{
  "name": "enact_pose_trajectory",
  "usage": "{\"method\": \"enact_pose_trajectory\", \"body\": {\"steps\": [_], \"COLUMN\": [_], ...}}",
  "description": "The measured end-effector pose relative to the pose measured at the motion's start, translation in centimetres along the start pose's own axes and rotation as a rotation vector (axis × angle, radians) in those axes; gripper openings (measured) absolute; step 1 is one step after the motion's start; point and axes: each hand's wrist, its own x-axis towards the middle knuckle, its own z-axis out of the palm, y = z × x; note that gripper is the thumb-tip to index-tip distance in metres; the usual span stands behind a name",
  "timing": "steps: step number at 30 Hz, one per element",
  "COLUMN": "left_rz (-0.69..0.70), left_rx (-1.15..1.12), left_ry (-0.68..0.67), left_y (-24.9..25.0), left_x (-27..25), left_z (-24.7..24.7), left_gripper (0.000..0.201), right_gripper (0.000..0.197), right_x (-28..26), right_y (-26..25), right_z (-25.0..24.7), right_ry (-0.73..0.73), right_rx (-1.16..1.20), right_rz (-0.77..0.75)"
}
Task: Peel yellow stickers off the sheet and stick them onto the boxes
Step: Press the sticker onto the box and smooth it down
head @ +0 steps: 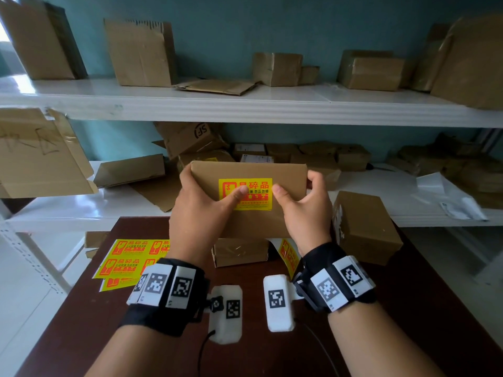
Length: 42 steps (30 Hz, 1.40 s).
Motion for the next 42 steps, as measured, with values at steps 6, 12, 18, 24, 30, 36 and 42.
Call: {"method": "enact_pose_trajectory", "body": {"steps": [6,12,18,24,30,36,42], "left_rz": [-0.03,-0.029,-0.072,-0.065,-0.023,0.019,0.026], "left_rx": [0.022,-0.004,-0.028,-0.041,0.001,0.027,0.057], "left_ry": [0.088,0.076,0.063,0.043,-0.08,-0.037,-0.032], "left_y": [-1.0,-1.9,-2.2,-2.5,-2.3,-2.3,-2.4], "left_x": [0.7,1.0,1.4,2.0,1.7,1.5,1.3], "left_z": [-0.5,-0.2,-0.2,-0.7,-0.9,-0.6,-0.3], "left_gripper": [0.08,0.064,0.049,0.036,0.095,0.087,0.071], "right_gripper": [0.06,0.057,0.055,0.058,0.062,0.064,0.063], "right_x": [-0.7,-0.6,-0.8,-0.9,-0.7,-0.6,-0.5], "right_y": [0.0,0.3,0.5,0.6,0.4,0.3,0.4], "right_z": [0.8,1.0,1.3,1.3,0.7,0.4,0.2], "right_ry": [-0.038,-0.055,-0.07,-0.074,-0.053,-0.044,-0.065], "right_rx": [-0.035,-0.04,-0.03,-0.028,-0.071,-0.096,-0.095], "right_rz": [-0.027,-0.002,0.015,0.025,0.002,-0.004,0.01]}}
